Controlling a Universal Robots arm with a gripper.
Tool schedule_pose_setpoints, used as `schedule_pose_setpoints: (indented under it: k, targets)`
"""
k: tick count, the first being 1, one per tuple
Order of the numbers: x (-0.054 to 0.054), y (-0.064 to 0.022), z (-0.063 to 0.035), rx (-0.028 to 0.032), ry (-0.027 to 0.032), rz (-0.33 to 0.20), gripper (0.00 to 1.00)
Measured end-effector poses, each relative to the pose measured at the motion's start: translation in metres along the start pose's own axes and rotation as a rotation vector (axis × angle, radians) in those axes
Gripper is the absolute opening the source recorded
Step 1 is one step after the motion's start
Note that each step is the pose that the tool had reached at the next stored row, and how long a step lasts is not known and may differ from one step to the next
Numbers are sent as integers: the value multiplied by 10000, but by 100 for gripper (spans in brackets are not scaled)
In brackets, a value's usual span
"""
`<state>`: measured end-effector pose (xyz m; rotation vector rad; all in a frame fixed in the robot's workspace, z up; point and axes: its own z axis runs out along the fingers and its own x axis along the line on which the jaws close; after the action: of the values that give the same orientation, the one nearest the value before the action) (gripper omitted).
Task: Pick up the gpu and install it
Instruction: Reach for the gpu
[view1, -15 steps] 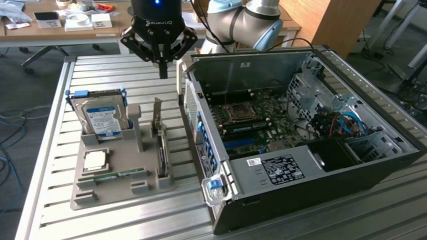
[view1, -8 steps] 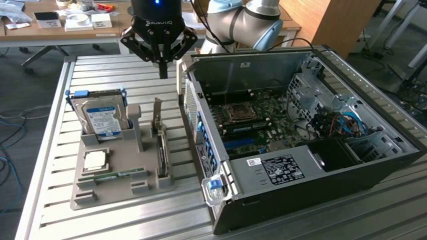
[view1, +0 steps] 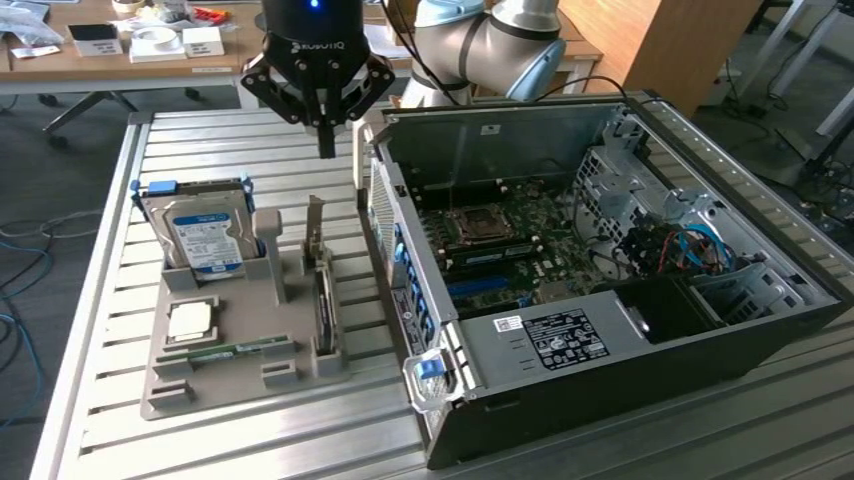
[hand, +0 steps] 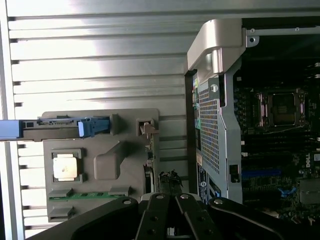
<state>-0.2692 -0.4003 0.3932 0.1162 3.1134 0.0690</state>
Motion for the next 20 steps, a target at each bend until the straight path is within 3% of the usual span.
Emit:
schedule_pose_setpoints:
  k: [6, 20]
  targets:
    - [21, -101, -5, 0, 1, 1, 11]
    - [141, -425, -23, -9, 0, 0, 11]
